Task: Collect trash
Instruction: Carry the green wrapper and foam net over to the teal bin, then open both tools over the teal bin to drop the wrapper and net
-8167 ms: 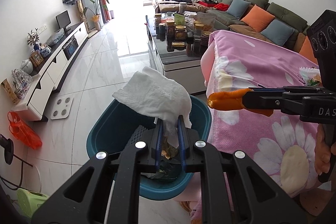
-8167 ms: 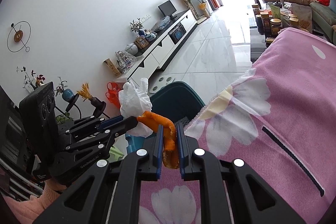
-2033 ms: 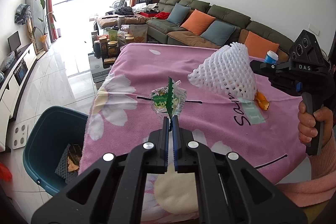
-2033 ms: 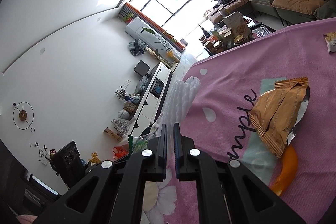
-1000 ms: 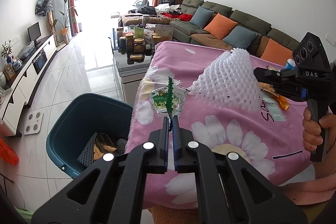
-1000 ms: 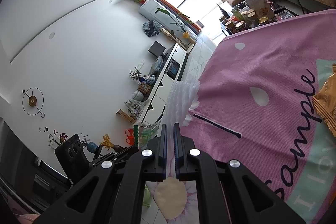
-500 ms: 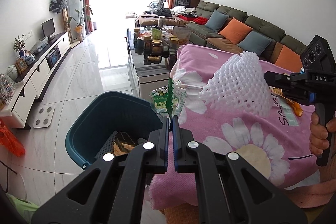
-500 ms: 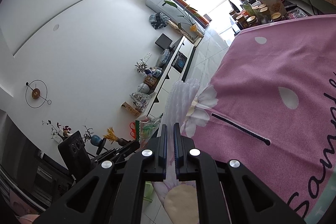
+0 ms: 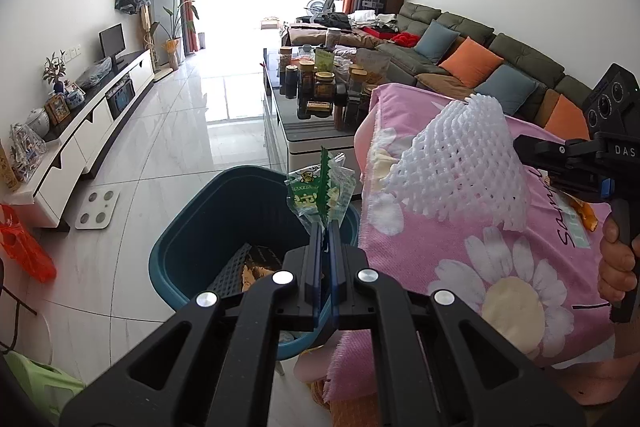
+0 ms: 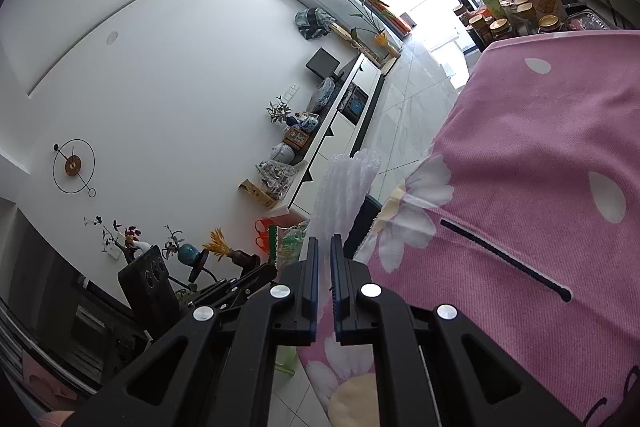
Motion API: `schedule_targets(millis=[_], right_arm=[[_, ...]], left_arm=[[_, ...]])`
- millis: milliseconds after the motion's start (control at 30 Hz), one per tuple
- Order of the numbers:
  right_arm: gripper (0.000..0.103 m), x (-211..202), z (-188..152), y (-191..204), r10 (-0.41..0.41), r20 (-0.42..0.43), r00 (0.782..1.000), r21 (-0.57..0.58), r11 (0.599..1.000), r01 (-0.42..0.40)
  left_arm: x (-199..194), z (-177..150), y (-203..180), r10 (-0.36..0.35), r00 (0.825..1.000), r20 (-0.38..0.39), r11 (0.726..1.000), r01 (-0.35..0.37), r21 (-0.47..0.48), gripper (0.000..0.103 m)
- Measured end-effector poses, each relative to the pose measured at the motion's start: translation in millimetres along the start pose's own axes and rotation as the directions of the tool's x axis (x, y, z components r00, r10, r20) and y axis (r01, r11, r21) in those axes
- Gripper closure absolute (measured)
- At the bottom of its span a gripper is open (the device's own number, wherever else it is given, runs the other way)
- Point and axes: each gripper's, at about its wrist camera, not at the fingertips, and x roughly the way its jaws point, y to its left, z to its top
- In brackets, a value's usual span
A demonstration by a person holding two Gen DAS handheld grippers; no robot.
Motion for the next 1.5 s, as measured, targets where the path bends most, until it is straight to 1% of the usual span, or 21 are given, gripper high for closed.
schedule_targets(millis=[167, 533, 1100, 1500], right_arm=[[0.098, 7, 1, 5, 0.003, -0.020, 1.000, -0.010, 1.000, -0.003], [0.098, 29, 5, 19, -0.003, -0.058, 0.998, -0.027, 1.000, 0.001], [0.098, 75, 9, 28, -0.038, -0.129, 0.991, -0.037, 0.999, 0.033], [0.098, 117, 6, 33, -0.097, -0.200, 0.975, -0.054, 0.995, 0.088]], left_arm=[[1, 1, 9, 0.012, 1.000, -0.004, 1.000, -0.012, -0.012, 0.099], [10, 2, 15, 0.038, 0.999, -0.017, 0.999, -0.038, -0.030, 0.099], [45, 3, 33, 0.073, 0.995, -0.069, 0.994, -0.079, -0.080, 0.099], [77, 0, 49, 0.067, 0.991, -0.114, 0.990, -0.080, -0.120, 0.098]])
